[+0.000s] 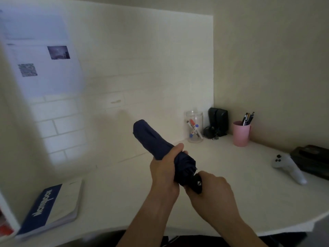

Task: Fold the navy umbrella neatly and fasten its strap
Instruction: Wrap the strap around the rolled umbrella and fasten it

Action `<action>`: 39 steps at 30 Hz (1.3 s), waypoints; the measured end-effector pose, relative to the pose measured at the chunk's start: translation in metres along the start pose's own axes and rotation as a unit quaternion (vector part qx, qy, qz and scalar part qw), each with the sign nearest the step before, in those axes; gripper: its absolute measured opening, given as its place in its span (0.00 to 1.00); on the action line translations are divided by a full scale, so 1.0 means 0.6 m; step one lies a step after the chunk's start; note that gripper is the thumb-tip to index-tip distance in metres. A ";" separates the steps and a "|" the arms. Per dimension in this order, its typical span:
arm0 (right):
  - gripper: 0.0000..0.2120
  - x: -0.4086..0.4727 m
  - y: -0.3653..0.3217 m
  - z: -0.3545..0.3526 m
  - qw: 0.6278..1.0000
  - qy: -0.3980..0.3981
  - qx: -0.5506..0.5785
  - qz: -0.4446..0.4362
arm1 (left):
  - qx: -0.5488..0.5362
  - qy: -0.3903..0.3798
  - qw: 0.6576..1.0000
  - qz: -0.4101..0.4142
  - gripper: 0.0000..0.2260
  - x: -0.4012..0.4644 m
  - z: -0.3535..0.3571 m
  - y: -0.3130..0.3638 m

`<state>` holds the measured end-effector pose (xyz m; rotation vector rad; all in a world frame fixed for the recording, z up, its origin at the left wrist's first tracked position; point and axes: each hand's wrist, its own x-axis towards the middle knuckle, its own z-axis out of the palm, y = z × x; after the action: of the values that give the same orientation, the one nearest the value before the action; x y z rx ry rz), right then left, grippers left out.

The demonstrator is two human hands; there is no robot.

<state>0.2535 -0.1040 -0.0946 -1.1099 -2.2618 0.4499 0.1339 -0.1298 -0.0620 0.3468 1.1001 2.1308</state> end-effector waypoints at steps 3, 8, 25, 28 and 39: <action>0.21 0.008 0.007 -0.010 0.959 -0.129 0.250 0.042 | -0.027 -0.131 0.990 -0.040 0.13 -0.014 -0.009 -0.003; 0.17 -0.004 0.015 -0.033 0.725 -0.409 0.532 0.154 | -0.135 -0.332 0.931 -0.068 0.12 -0.010 -0.029 -0.004; 0.48 0.010 0.027 -0.053 0.970 -0.147 0.187 -0.055 | 0.078 -0.133 0.988 -0.022 0.16 -0.018 -0.004 -0.001; 0.47 0.026 -0.001 -0.045 0.980 -0.111 0.126 -0.109 | 0.109 -0.133 0.985 -0.019 0.23 -0.029 0.003 -0.021; 0.18 0.036 0.130 -0.121 0.866 -0.439 0.222 0.084 | 0.243 -0.233 0.942 0.011 0.21 -0.005 -0.112 -0.006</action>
<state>0.3358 -0.0366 -0.0714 -0.9484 -2.5478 1.7478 0.1029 -0.1712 -0.1049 1.0365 1.3149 1.6390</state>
